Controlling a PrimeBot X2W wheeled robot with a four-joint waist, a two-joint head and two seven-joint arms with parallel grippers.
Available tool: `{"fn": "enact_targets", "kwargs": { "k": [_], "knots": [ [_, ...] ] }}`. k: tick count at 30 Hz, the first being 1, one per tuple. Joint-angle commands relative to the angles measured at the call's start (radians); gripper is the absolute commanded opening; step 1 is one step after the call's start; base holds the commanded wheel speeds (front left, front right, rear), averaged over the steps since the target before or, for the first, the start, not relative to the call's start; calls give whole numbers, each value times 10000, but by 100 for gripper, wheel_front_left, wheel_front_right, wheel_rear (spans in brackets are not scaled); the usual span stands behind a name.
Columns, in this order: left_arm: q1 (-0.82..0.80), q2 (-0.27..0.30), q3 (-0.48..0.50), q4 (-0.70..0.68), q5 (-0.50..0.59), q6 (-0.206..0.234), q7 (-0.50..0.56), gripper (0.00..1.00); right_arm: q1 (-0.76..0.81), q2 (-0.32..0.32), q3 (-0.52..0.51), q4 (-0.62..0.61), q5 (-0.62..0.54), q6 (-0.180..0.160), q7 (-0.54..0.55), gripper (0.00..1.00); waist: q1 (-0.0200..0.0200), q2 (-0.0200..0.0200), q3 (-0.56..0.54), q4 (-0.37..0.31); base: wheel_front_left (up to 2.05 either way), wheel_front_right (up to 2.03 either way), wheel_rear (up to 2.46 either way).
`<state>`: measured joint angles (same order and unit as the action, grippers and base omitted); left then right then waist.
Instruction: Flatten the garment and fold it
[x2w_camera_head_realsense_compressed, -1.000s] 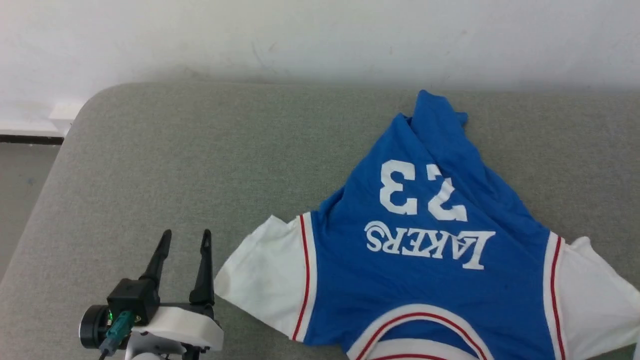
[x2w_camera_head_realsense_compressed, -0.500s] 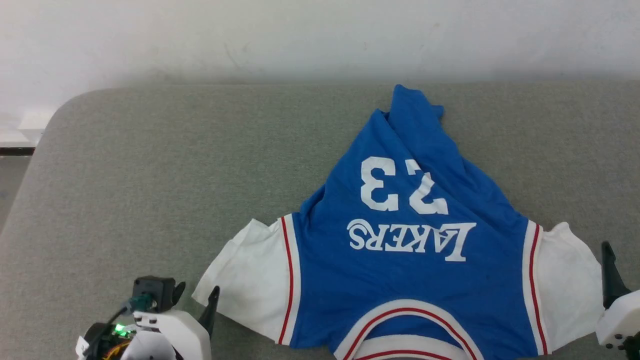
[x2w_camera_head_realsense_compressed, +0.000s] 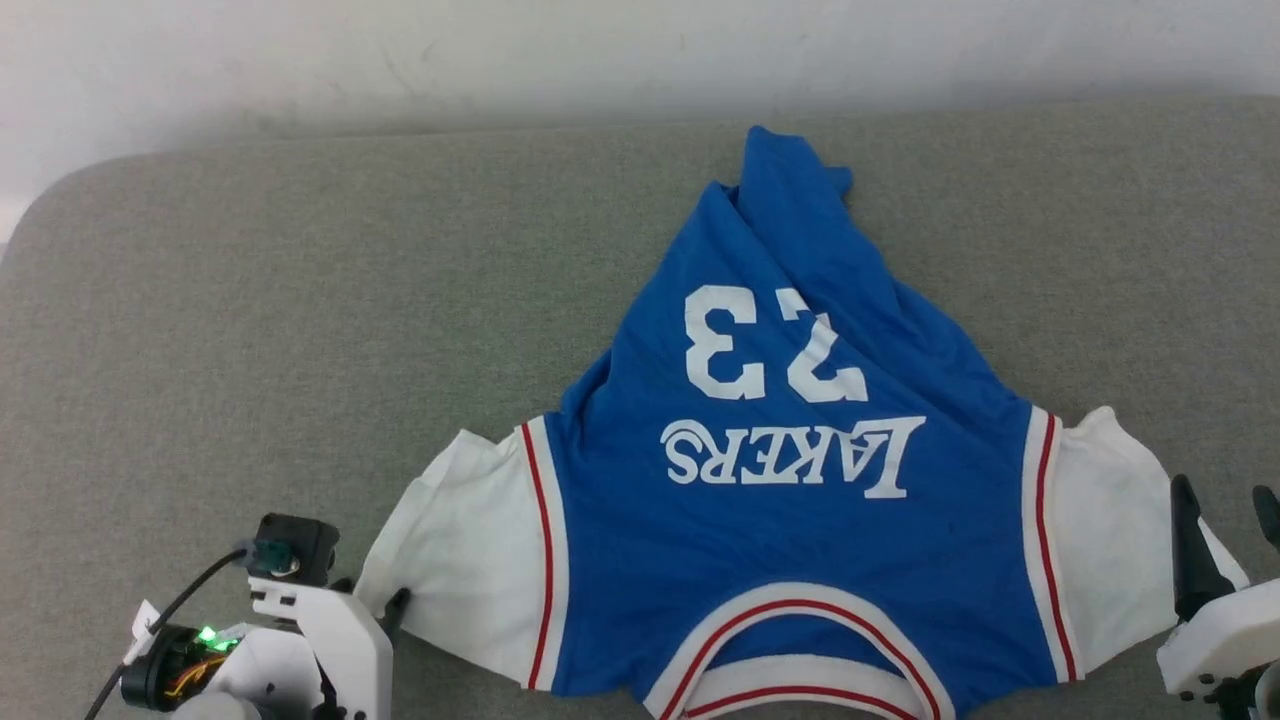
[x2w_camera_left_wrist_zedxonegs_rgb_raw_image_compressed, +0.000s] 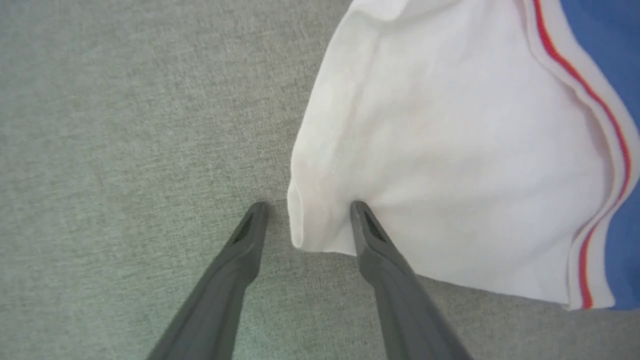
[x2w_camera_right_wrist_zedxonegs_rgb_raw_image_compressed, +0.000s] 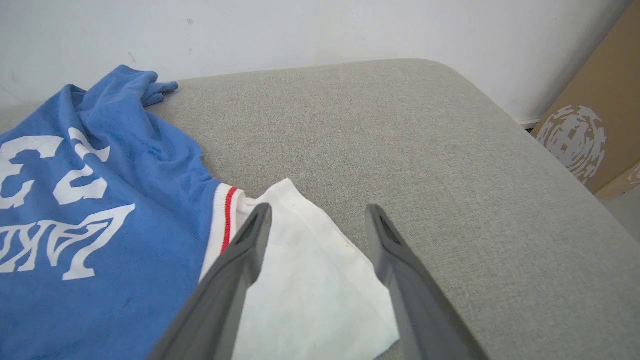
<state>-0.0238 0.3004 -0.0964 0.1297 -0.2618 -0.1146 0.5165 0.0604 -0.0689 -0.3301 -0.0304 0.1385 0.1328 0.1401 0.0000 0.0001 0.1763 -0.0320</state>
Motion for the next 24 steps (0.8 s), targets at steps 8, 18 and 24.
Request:
{"fn": "enact_targets", "kwargs": {
  "k": [8,18,24],
  "knots": [
    [160,-162,-47,-40,-598,33,-39,0,201,-201,185,130,-65,-21,812,100,0,-1,-27,49,0,0,0],
    [760,-607,773,-2223,-1721,451,-223,0,536,-1520,-143,467,489,-21,4115,100,0,-1,-150,427,0,0,0],
    [1033,-512,507,-3277,-1769,472,388,0,-74,-2270,-162,1004,631,-21,4942,100,0,-1,207,636,0,0,0]
  ]
}}
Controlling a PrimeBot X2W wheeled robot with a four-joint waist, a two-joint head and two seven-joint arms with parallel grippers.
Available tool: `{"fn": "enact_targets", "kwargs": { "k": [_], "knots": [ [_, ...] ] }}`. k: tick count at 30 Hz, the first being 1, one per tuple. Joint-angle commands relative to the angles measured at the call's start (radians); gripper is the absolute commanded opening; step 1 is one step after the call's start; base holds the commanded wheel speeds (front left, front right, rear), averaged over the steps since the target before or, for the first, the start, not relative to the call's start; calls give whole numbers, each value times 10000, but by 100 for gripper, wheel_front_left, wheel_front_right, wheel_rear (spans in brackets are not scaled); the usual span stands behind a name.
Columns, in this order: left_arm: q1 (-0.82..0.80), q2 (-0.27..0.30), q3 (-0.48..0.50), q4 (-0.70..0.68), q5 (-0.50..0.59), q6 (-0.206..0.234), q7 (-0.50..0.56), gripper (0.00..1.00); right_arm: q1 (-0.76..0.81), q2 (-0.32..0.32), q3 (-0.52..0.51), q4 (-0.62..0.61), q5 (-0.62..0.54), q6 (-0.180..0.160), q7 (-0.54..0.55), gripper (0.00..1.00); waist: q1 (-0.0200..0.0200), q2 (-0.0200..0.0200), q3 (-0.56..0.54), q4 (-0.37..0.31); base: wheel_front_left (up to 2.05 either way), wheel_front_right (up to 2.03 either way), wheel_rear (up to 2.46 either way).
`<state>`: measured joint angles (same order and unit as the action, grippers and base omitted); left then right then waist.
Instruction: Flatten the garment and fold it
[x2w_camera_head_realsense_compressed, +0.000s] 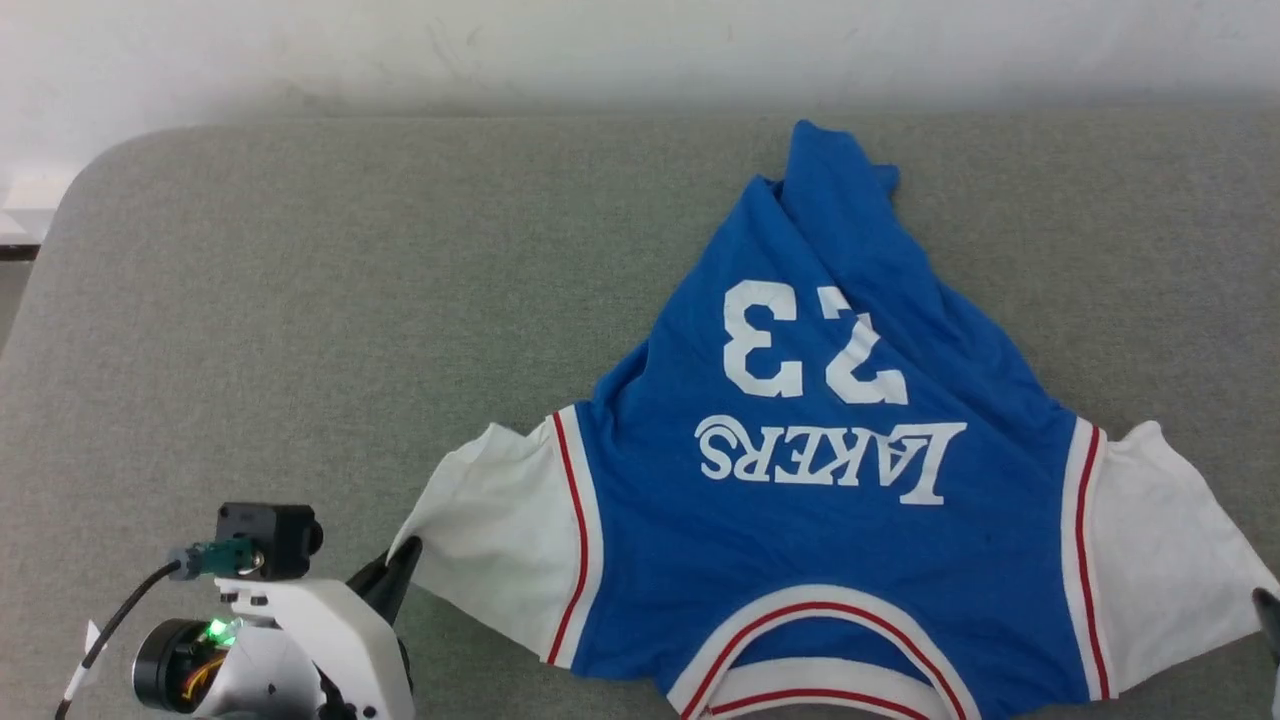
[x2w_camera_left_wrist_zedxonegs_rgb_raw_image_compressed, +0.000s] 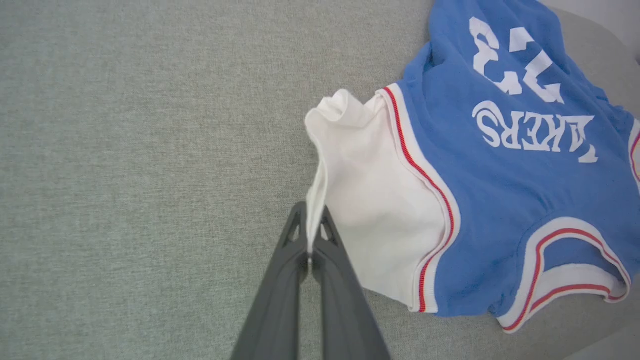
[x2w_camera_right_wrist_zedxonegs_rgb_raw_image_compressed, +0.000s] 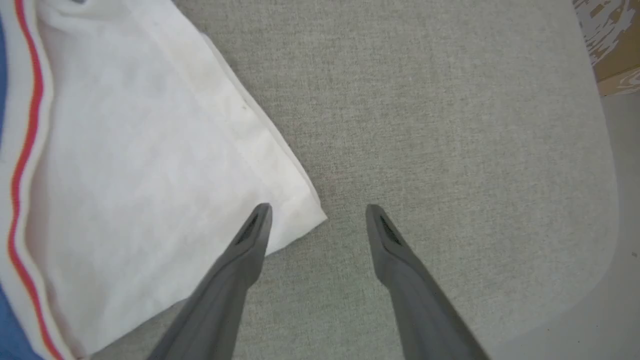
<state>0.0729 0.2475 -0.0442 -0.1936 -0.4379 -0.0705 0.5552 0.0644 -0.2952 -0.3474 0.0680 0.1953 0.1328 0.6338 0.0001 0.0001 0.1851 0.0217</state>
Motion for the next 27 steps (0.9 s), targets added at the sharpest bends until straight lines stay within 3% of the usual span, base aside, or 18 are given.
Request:
{"fn": "enact_targets", "kwargs": {
  "k": [1,10,11,12,18,27],
  "knots": [
    [66,9,-43,-185,-7,57,57,0,-238,-39,-17,179,79,-21,42,100,-1,-1,177,135,0,0,0],
    [-14,-47,-314,-803,17,139,288,0,-787,-168,463,1841,269,-21,75,100,-1,-1,525,385,0,0,0],
    [-13,-44,-323,-797,18,143,286,0,-799,-178,577,1990,326,-21,71,25,-1,-1,523,394,0,0,0],
    [-6,-43,-334,-768,13,146,290,0,-775,-196,744,2114,420,-21,98,0,-1,-1,488,401,0,0,0],
    [66,-135,-178,-663,-307,128,53,0,-763,-412,1033,1757,1232,-21,-83,0,-1,-1,-76,255,0,0,0],
    [-326,-58,564,-1376,-989,-5,-657,0,-1636,-1188,727,-865,2775,-21,190,0,-1,-1,-1341,-176,0,0,0]
  ]
}}
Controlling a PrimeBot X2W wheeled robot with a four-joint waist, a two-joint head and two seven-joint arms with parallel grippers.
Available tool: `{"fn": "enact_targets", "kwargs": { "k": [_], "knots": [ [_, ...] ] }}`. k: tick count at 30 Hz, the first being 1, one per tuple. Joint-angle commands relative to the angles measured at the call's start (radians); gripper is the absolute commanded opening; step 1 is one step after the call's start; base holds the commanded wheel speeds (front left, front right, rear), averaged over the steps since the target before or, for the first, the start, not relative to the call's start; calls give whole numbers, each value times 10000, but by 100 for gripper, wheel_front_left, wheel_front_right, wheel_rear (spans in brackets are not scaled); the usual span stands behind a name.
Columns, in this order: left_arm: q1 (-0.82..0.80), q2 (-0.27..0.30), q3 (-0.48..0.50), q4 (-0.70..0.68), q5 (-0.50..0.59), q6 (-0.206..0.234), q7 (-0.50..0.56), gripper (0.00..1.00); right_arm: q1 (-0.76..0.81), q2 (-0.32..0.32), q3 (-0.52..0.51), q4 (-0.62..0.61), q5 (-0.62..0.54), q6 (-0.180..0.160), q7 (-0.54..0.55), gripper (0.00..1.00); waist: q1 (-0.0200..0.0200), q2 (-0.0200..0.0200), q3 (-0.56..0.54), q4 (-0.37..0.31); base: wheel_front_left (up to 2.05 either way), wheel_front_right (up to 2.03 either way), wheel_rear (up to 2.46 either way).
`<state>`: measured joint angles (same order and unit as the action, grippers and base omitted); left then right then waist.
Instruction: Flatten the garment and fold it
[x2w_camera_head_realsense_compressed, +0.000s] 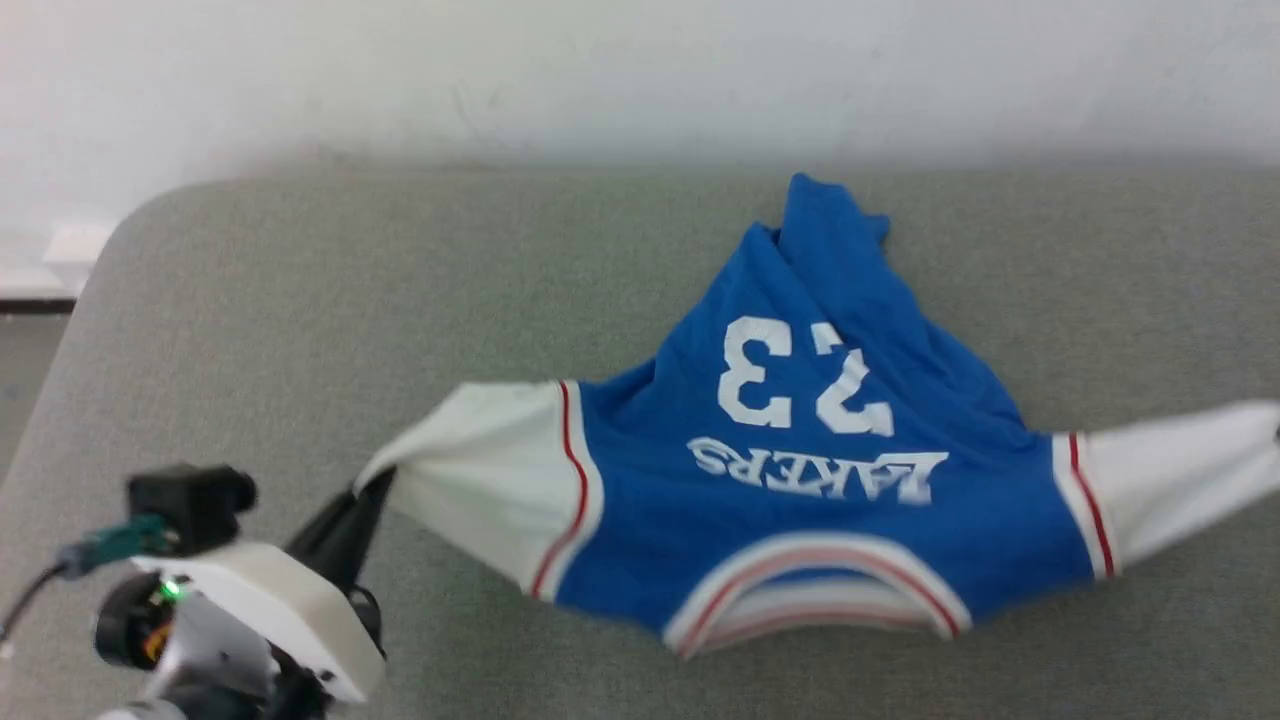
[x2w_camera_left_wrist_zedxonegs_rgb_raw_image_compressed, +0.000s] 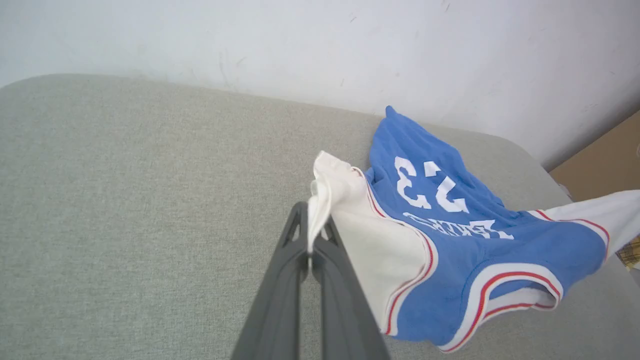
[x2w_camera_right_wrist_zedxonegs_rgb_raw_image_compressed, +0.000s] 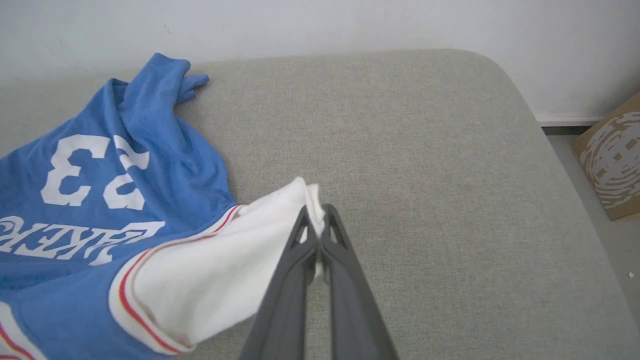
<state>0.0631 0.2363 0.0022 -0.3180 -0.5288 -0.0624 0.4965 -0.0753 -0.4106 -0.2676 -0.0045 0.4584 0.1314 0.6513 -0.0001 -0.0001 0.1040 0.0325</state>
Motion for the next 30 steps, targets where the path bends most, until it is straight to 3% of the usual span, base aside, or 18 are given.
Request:
{"fn": "enact_targets", "kwargs": {
  "k": [1,8,16,23,30],
  "knots": [
    [-328,72,228,-308,-176,-81,-120,0,-444,-77,-151,-419,410,-7,93,0,1,1,-629,-328,0,0,0],
    [-1457,275,1176,-1428,-823,32,-394,0,-2054,-451,-674,-1756,1676,-7,296,0,1,1,-1177,-510,0,0,0],
    [-3374,870,2141,-1780,-1073,76,-843,0,-4207,-433,-783,-1915,1871,-7,916,0,1,1,-1148,-728,0,0,0],
    [-5297,1364,2355,-1595,-1225,204,-794,0,-6139,-727,-204,-1435,1668,-7,833,0,1,1,-297,-915,0,0,0],
    [-8275,2138,1995,167,-1083,196,-599,0,-8767,-1092,724,205,1092,-7,-253,0,1,1,1344,-1084,0,0,0]
  ]
}}
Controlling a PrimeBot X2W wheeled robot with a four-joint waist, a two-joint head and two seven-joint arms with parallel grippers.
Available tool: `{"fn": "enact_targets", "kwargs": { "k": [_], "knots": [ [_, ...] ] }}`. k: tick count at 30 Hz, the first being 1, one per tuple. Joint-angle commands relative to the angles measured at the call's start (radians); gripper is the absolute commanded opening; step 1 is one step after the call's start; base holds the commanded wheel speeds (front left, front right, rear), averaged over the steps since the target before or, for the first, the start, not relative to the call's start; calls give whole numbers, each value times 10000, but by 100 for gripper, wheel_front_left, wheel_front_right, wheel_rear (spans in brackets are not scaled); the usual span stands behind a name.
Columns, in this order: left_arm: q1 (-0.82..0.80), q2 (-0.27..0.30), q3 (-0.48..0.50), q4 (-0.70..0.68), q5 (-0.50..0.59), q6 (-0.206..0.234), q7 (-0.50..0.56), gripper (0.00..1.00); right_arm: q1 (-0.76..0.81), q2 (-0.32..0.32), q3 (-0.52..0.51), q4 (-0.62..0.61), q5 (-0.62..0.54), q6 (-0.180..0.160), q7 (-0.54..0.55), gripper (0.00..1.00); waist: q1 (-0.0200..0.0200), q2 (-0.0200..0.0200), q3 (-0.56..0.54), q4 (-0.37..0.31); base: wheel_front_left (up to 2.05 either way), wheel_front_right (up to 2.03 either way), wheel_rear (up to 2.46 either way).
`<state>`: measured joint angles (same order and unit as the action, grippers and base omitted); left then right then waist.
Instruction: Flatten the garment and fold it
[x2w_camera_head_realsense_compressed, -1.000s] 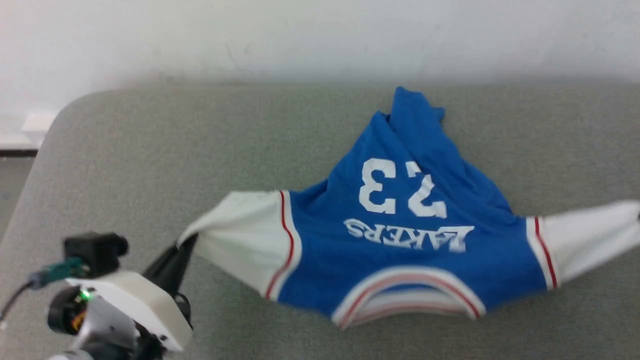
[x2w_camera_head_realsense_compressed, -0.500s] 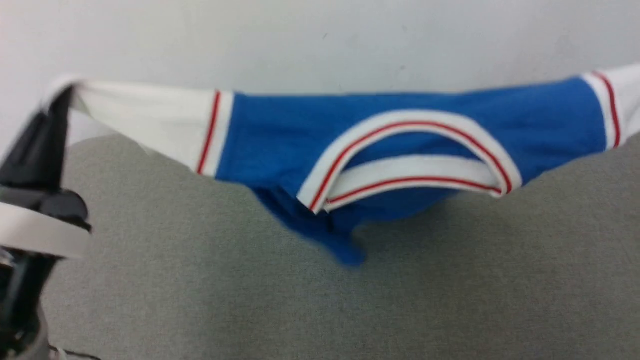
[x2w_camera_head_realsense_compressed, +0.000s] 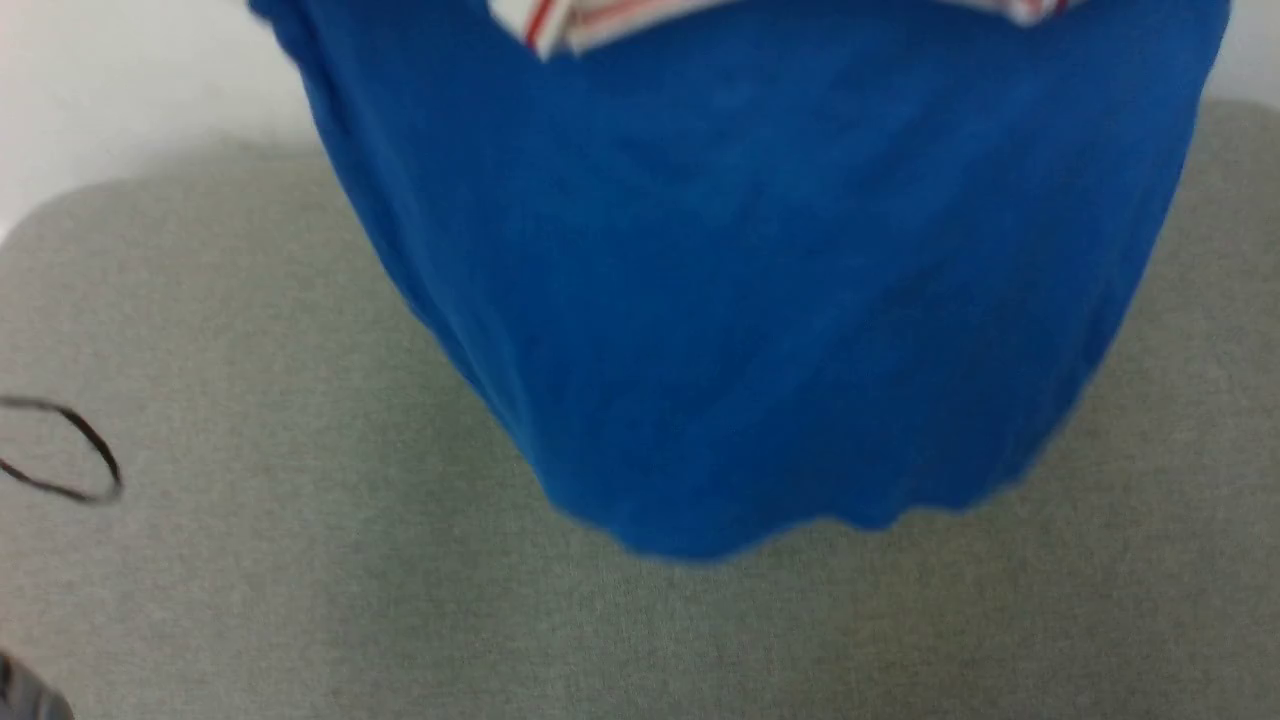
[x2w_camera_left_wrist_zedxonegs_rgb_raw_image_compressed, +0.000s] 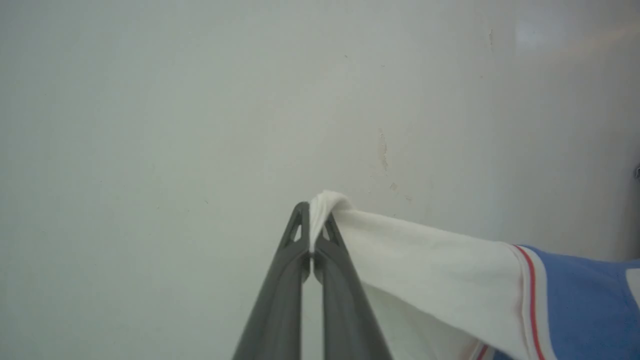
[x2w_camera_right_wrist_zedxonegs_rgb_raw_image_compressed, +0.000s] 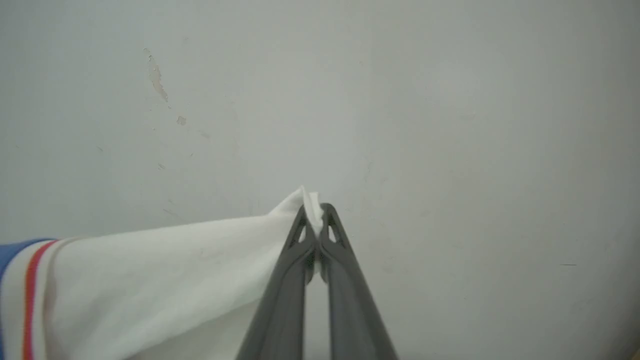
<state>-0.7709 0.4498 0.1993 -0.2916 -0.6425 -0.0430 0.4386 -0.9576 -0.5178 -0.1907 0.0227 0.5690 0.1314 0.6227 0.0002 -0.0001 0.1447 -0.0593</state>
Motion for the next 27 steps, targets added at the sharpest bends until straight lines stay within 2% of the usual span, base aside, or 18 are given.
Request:
{"fn": "enact_targets", "kwargs": {
  "k": [1,9,17,22,27],
  "knots": [
    [-410,97,-80,269,113,-28,-41,0,-365,-35,91,229,-128,-7,-198,0,-2,1,1207,-186,0,0,0],
    [-4207,544,-707,3797,786,-219,-1006,0,-3762,334,1115,3021,-857,-7,-2238,0,-2,1,3171,-372,0,0,0],
    [-7220,292,-1267,6654,1609,-237,-3107,0,-6184,763,1394,5502,-1576,-7,-4370,0,-2,1,4329,-359,0,0,0],
    [-7627,-35,-1734,7976,1816,-427,-3920,0,-6405,1049,1807,6506,-1463,-7,-5029,0,-2,1,4550,-212,0,0,0],
    [-6715,-324,-2218,8835,1767,-661,-4284,0,-5411,1052,2551,6977,-1037,-7,-5266,0,-2,1,4367,-31,0,0,0]
  ]
}}
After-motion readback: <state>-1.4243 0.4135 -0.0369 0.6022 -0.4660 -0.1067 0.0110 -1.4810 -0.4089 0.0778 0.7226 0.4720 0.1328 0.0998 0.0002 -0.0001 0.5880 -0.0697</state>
